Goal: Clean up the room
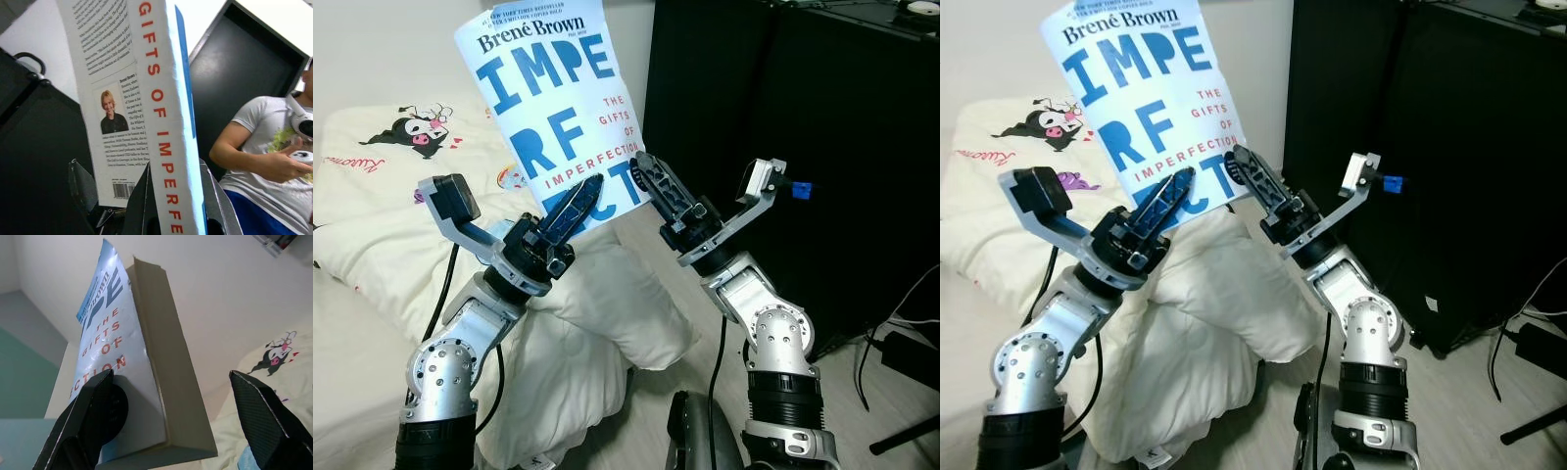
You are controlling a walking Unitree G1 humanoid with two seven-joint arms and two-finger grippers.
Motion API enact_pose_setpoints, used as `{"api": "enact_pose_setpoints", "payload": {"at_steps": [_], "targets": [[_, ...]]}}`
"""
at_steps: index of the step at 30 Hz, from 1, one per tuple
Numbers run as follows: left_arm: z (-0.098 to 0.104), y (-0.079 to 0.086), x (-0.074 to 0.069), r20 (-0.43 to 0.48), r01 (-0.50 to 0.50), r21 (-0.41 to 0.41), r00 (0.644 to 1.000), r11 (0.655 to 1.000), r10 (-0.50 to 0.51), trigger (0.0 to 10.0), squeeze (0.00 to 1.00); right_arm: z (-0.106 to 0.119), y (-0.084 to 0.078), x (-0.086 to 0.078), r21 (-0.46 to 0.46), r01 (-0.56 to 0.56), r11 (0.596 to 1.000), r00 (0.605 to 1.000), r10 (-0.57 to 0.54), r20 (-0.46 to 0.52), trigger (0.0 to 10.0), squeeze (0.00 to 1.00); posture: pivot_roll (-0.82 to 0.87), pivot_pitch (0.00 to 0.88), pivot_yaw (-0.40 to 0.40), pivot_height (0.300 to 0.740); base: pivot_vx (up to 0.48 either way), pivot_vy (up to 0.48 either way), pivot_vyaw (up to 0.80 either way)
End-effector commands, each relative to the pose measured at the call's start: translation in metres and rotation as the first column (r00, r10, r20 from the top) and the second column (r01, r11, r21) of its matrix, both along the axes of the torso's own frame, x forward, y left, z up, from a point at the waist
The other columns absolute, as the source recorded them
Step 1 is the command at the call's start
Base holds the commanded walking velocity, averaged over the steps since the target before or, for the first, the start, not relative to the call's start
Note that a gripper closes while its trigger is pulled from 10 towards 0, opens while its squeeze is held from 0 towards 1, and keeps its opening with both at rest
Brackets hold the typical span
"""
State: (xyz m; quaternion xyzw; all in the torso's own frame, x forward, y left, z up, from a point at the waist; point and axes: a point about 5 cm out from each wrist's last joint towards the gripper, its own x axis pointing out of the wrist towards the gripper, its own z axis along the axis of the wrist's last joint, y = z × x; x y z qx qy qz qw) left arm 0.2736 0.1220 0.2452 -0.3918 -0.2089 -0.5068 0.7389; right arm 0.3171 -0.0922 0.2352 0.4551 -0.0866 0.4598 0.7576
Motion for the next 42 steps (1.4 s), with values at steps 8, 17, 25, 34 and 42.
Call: {"api": "enact_pose_setpoints", "payload": {"at_steps": [8,17,25,34,42], "targets": [[0.004,-0.021,-0.006,0.083,0.095,0.118,0.991,0.988,-0.105,10.0,0.00,-0.009,0.025,-0.011,-0.074,-0.141,0.987,0.990,0.139,-0.029,10.0,0.00,0.06,0.043,-0.067,0.542,0.000,0.000,0.00],[-0.003,-0.015,-0.004,0.084,0.121,0.165,0.987,0.979,-0.136,10.0,0.00,-0.009,0.025,-0.021,-0.051,-0.205,0.978,0.979,0.204,-0.010,10.0,0.00,0.05,0.047,-0.064,0.542,0.000,0.000,0.00],[-0.001,0.000,0.004,0.109,0.063,0.201,0.990,0.978,-0.086,10.0,0.00,-0.013,0.022,-0.021,-0.023,-0.182,0.983,0.983,0.181,-0.013,0.0,0.00,0.05,0.049,-0.056,0.542,0.000,0.000,0.00],[-0.010,-0.005,0.013,0.072,-0.026,0.235,0.997,0.972,0.010,10.0,0.00,-0.008,0.015,-0.019,0.017,-0.133,0.991,0.991,0.133,0.011,0.0,0.00,0.05,0.051,-0.055,0.542,0.000,0.000,0.00],[-0.019,-0.006,0.022,0.038,-0.098,0.263,0.995,0.960,0.091,10.0,0.00,-0.005,0.007,-0.015,0.043,-0.075,0.996,0.997,0.075,0.006,0.0,0.00,0.05,0.055,-0.056,0.542,0.000,0.000,0.00]]}}
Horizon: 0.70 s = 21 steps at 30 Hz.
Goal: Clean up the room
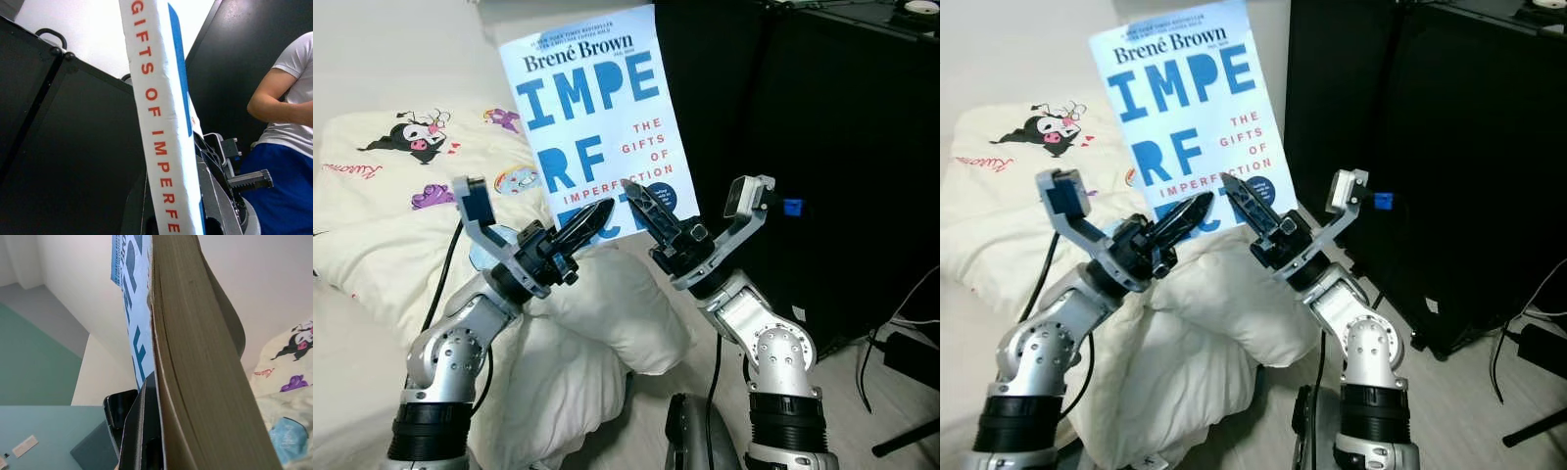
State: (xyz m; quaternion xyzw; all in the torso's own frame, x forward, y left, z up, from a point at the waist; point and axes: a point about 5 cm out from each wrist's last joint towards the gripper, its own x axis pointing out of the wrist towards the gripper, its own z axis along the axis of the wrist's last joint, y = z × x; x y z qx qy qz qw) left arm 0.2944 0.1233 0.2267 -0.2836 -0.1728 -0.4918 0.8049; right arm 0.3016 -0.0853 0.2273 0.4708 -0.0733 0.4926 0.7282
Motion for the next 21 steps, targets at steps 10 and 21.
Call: {"api": "enact_pose_setpoints", "payload": {"at_steps": [10,21], "targets": [[-0.017,-0.005,0.009,-0.051,-0.073,0.084,0.996,0.994,0.077,10.0,1.00,0.005,-0.008,0.006,0.024,0.088,0.996,0.996,-0.088,-0.007,0.0,0.00,0.05,0.062,-0.052,0.542,0.000,0.000,0.00],[-0.029,0.004,0.029,-0.058,-0.318,0.221,0.939,0.922,0.338,10.0,1.00,0.008,-0.027,0.011,0.017,0.193,0.981,0.981,-0.192,-0.006,0.0,0.00,0.04,0.074,-0.049,0.542,0.000,0.000,0.00]]}}
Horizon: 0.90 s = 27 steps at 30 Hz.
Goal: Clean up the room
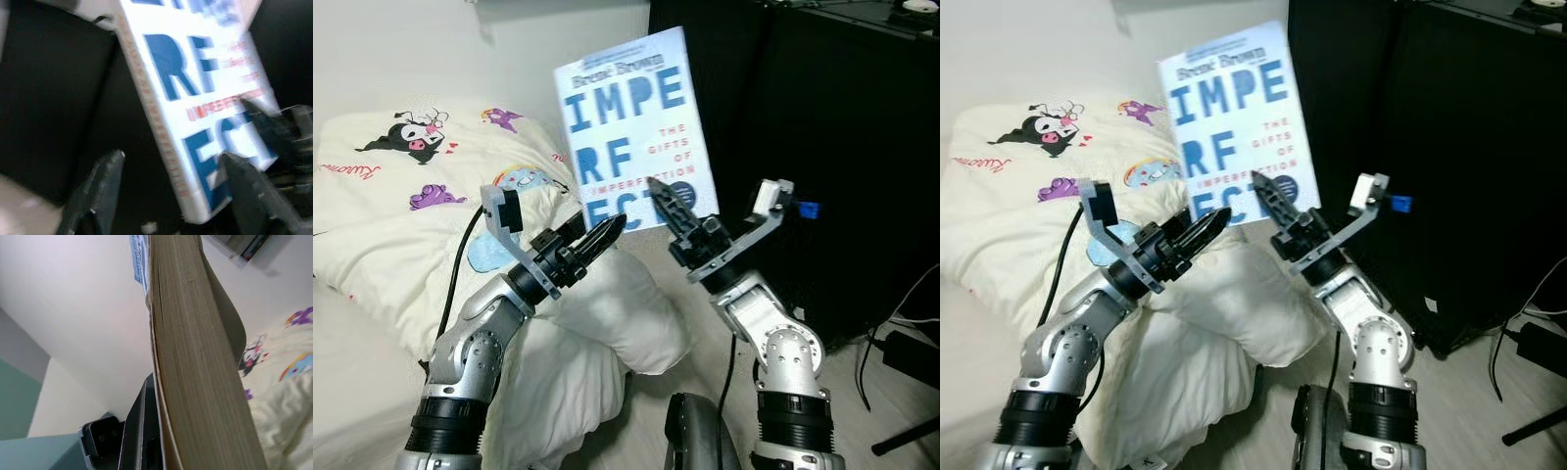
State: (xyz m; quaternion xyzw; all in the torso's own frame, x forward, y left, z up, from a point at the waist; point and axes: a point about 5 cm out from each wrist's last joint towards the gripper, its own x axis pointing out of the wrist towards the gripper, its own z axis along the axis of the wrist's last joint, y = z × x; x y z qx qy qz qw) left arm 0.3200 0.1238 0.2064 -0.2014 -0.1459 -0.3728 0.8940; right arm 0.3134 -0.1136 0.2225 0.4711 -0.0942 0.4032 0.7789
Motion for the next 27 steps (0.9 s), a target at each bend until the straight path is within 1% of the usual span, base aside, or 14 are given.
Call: {"api": "enact_pose_setpoints", "payload": {"at_steps": [1,3,4,5,7,9,10,11,12,14,17,20,24,27], "targets": [[-0.010,0.006,0.006,-0.033,-0.088,0.074,0.995,0.993,0.091,10.0,1.00,0.013,-0.001,0.000,0.024,0.005,1.000,0.998,-0.007,0.061,0.0,0.00,0.04,0.077,-0.047,0.542,0.000,0.000,0.00],[-0.010,0.006,0.006,-0.033,-0.088,0.074,0.995,0.993,0.091,10.0,1.00,0.013,-0.001,0.000,0.024,0.005,1.000,0.998,-0.007,0.061,0.0,0.00,0.04,0.077,-0.047,0.542,0.000,0.000,0.00],[-0.012,0.013,0.014,-0.028,-0.198,0.142,0.979,0.970,0.204,10.0,1.00,0.014,-0.008,0.000,0.017,0.033,0.999,0.997,-0.034,0.062,0.0,0.00,0.03,0.079,-0.045,0.542,0.000,0.000,0.00],[-0.012,0.013,0.014,-0.028,-0.198,0.142,0.979,0.970,0.204,10.0,1.00,0.014,-0.008,0.000,0.017,0.033,0.999,0.997,-0.034,0.062,0.0,0.00,0.03,0.079,-0.045,0.542,0.000,0.000,0.00],[-0.019,0.019,0.028,0.041,-0.442,0.364,0.887,0.820,0.460,10.0,1.00,0.015,-0.030,-0.001,-0.002,0.121,0.993,0.991,-0.121,0.063,0.0,0.00,0.01,0.100,-0.031,0.542,0.000,0.000,0.00],[-0.019,0.019,0.028,0.041,-0.442,0.364,0.887,0.820,0.460,10.0,1.00,0.015,-0.030,-0.001,-0.002,0.121,0.993,0.991,-0.121,0.063,0.0,0.00,0.01,0.100,-0.031,0.542,0.000,0.000,0.00],[-0.025,0.016,0.033,0.104,-0.516,0.483,0.836,0.707,0.539,10.0,1.00,0.015,-0.041,-0.002,-0.011,0.165,0.986,0.985,-0.164,0.061,0.0,0.00,0.01,0.103,-0.030,0.542,0.000,0.000,0.00],[-0.036,0.010,0.037,0.137,-0.552,0.586,0.789,0.593,0.599,10.0,0.00,0.014,-0.051,-0.006,-0.021,0.204,0.979,0.978,-0.203,0.056,0.0,0.00,-0.01,0.117,-0.018,0.542,0.000,0.000,0.00],[-0.036,0.010,0.037,0.137,-0.552,0.586,0.789,0.593,0.599,10.0,0.00,0.014,-0.051,-0.006,-0.021,0.204,0.979,0.978,-0.203,0.056,0.0,0.00,-0.01,0.117,-0.018,0.542,0.000,0.000,0.00],[-0.052,-0.003,0.042,0.162,-0.561,0.671,0.748,0.484,0.643,10.0,0.00,0.011,-0.061,-0.014,-0.034,0.251,0.967,0.967,-0.250,0.045,0.0,0.00,-0.04,0.130,-0.009,0.542,0.000,0.000,0.00],[-0.057,-0.008,0.045,0.177,-0.561,0.690,0.743,0.456,0.645,10.0,0.00,0.009,-0.063,-0.016,-0.039,0.264,0.964,0.964,-0.263,0.040,0.0,0.00,-0.04,0.130,-0.009,0.542,0.000,0.000,0.00],[-0.064,-0.014,0.049,0.203,-0.568,0.720,0.722,0.399,0.661,10.0,0.00,0.007,-0.066,-0.023,-0.054,0.282,0.958,0.959,-0.281,0.031,0.0,0.00,-0.06,0.143,0.002,0.542,0.000,0.000,0.00],[-0.065,-0.013,0.051,0.218,-0.580,0.724,0.707,0.374,0.673,10.0,0.00,0.007,-0.066,-0.025,-0.056,0.286,0.957,0.958,-0.285,0.029,0.0,0.00,-0.07,0.145,0.004,0.542,0.000,0.000,0.00],[-0.053,-0.001,0.057,0.328,-0.689,0.674,0.602,0.267,0.728,10.0,0.00,0.009,-0.068,-0.030,-0.058,0.290,0.955,0.957,-0.289,0.033,0.0,0.00,-0.08,0.153,0.004,0.542,0.000,0.000,0.00]]}}
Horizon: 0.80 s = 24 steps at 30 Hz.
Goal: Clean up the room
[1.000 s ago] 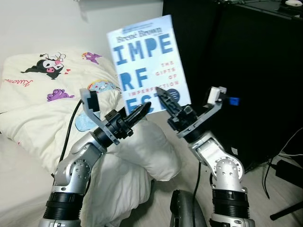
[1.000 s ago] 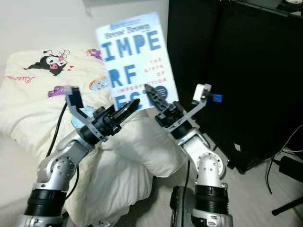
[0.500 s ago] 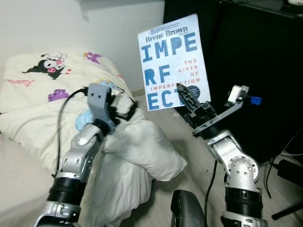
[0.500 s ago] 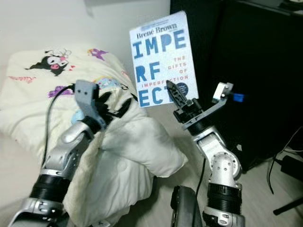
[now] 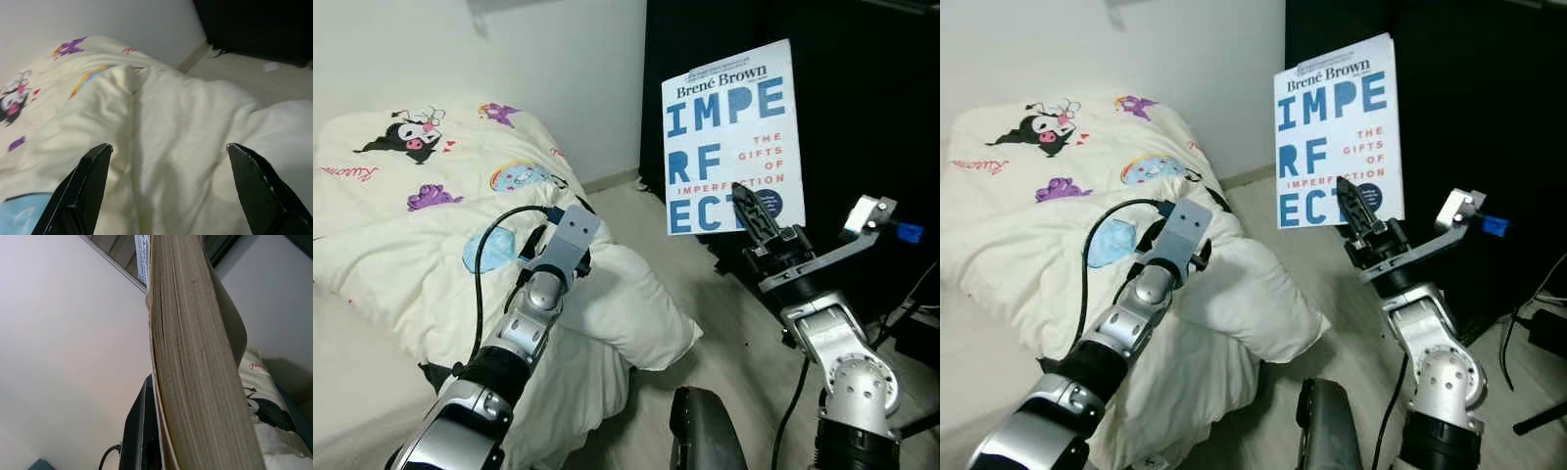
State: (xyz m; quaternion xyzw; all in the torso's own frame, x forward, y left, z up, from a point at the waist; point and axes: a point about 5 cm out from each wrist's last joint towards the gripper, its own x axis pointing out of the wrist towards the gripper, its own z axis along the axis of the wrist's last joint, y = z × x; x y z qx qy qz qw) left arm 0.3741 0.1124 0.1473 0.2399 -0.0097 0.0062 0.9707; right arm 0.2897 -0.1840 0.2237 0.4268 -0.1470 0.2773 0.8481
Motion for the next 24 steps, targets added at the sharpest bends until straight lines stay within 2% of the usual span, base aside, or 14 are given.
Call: {"api": "enact_pose_setpoints", "payload": {"at_steps": [1,4,11,14,15,16,17,18,20,24], "targets": [[0.006,0.010,0.003,0.063,-0.069,0.045,0.996,0.997,0.066,10.0,0.00,0.008,0.003,-0.006,0.000,-0.019,1.000,0.999,0.018,0.037,0.0,0.00,-0.08,0.153,0.004,0.542,0.000,0.000,0.00],[0.021,0.026,0.008,0.169,-0.180,0.105,0.972,0.978,0.161,10.0,0.00,0.009,0.003,-0.009,-0.004,-0.019,1.000,0.999,0.019,0.036,0.0,0.00,-0.09,0.156,0.004,0.542,0.000,0.000,0.00],[0.015,0.049,0.011,0.167,-0.257,0.186,0.960,0.948,0.227,10.0,0.00,0.008,0.005,-0.011,-0.002,-0.020,1.000,0.999,0.020,0.029,0.0,0.00,-0.08,0.160,0.004,0.542,0.000,0.000,0.00],[-0.003,0.069,0.008,0.097,-0.278,0.252,0.960,0.927,0.262,10.0,0.00,0.006,0.010,-0.012,-0.014,-0.035,0.999,0.999,0.035,0.017,0.0,0.00,-0.08,0.162,0.002,0.542,0.000,0.000,0.00],[-0.003,0.069,0.008,0.097,-0.278,0.252,0.960,0.927,0.262,10.0,0.00,0.006,0.010,-0.012,-0.014,-0.035,0.999,0.999,0.035,0.017,0.0,0.00,-0.08,0.162,0.002,0.542,0.000,0.000,0.00],[-0.011,0.072,0.005,0.061,-0.262,0.279,0.965,0.924,0.255,10.0,0.00,0.005,0.011,-0.013,-0.017,-0.039,0.999,0.999,0.039,0.014,0.0,0.00,-0.08,0.165,0.003,0.542,0.000,0.000,0.00],[-0.011,0.072,0.005,0.061,-0.262,0.279,0.965,0.924,0.255,10.0,0.00,0.005,0.011,-0.013,-0.017,-0.039,0.999,0.999,0.039,0.014,0.0,0.00,-0.08,0.165,0.003,0.542,0.000,0.000,0.00],[-0.020,0.072,0.003,0.015,-0.234,0.296,0.971,0.926,0.240,10.0,0.00,0.005,0.011,-0.013,-0.022,-0.041,0.999,0.999,0.041,0.010,0.0,0.00,-0.08,0.167,0.004,0.542,0.000,0.000,0.00],[-0.028,0.071,0.001,-0.020,-0.212,0.294,0.974,0.932,0.227,10.0,0.00,0.005,0.012,-0.013,-0.025,-0.042,0.999,0.999,0.042,0.007,0.0,0.00,-0.08,0.169,0.005,0.542,0.000,0.000,0.00],[-0.037,0.067,-0.002,-0.062,-0.199,0.258,0.973,0.945,0.222,10.0,0.00,0.004,0.013,-0.014,-0.036,-0.042,0.998,0.999,0.042,0.001,0.0,0.00,-0.08,0.173,0.008,0.542,0.000,0.000,0.00]]}}
